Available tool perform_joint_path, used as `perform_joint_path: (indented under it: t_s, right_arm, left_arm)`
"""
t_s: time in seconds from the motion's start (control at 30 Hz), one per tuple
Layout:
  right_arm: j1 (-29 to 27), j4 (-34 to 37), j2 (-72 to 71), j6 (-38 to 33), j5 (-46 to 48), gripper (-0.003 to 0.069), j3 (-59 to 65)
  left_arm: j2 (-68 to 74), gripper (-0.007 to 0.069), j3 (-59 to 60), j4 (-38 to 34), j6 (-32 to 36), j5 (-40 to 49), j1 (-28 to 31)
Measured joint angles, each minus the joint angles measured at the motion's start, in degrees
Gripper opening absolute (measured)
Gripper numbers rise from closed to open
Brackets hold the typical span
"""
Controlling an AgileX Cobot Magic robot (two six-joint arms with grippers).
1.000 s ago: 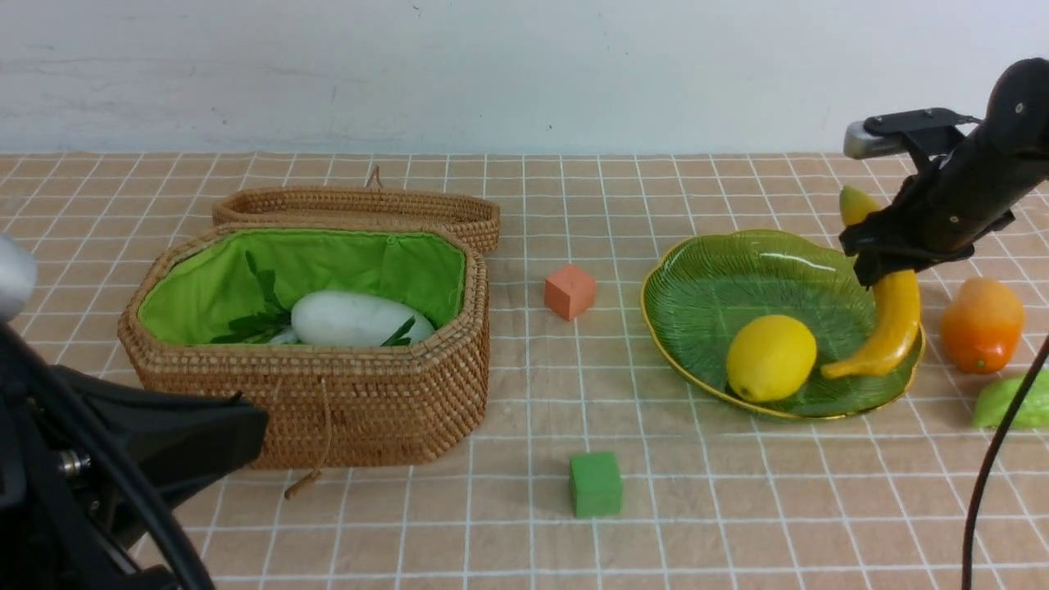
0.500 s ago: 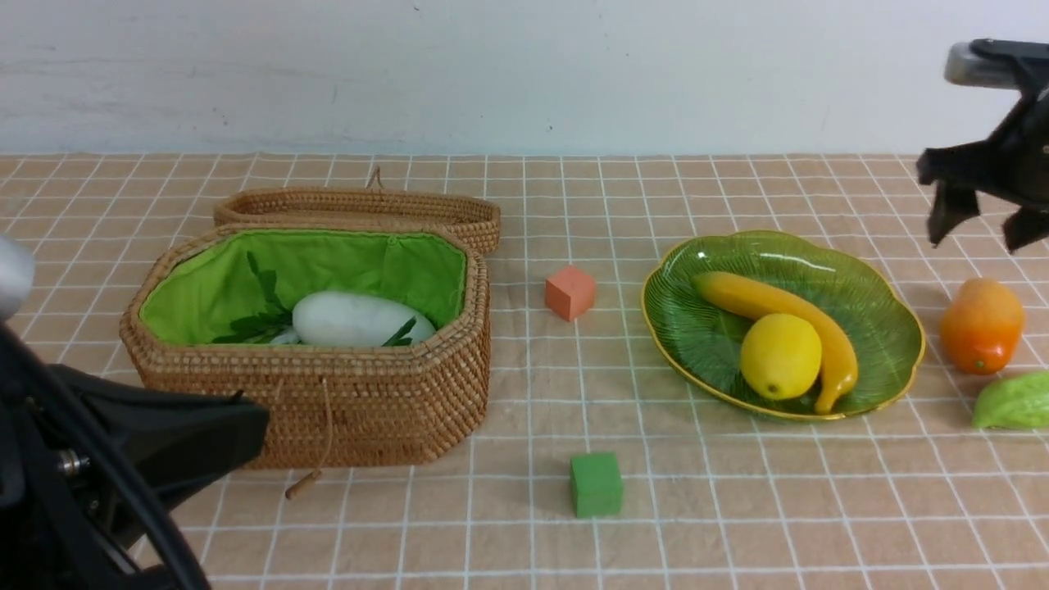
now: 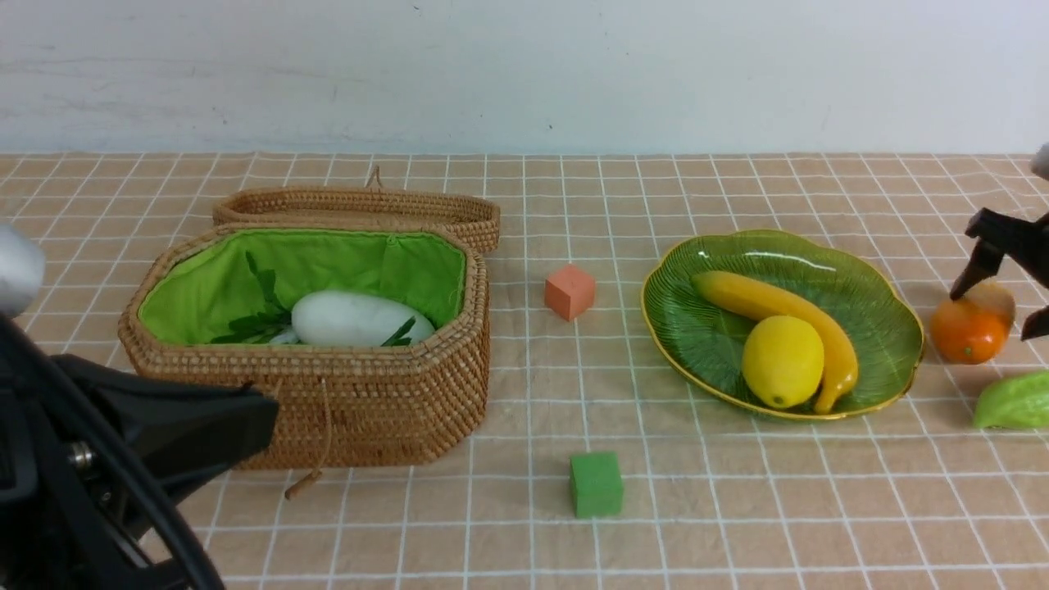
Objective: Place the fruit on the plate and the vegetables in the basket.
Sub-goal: Use the right arm to grab a mango and put it into the right plate
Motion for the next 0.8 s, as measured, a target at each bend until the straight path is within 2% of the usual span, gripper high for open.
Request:
perform_joint_path:
  t_s: [0.17,0.27,0.37,0.57,0.7,0.8]
  right_arm:
    - [-0.2,2.4,3.6,-2.4,-2.3,0.0601,-0.5]
    - [-0.2,2.8,3.9,-4.2,-2.4,0.0552,-0.6]
    - [-0.2,2.9,3.3,-7.7,-1.6,0.0548,-0.7]
    - [0.9,3.1,-1.6,-10.3,4.0,0.0548,-1.8]
    - [7.1,2.8,-8.6,-10.7,5.8,0.0548,-2.4]
    - [11.8,-0.2,-7.5,-10.7,6.2,0.0548,-2.5]
  left_arm:
    - [1.1,-0.0013,0.0,-0.2,0.0,-0.2,0.0]
    - [1.8,-0.0013,0.0,-0.2,0.0,-0.2,0.0]
    - [2.2,-0.0013,0.0,-0.2,0.0,-0.3,0.0]
    - [2.4,-0.0013,0.0,-0.2,0.0,-2.9,0.0]
    - [2.5,-0.0013,0.0,-1.5,0.0,-7.9,0.0]
    - [2.5,-0.0013,0.0,-2.1,0.0,-9.9,0.0]
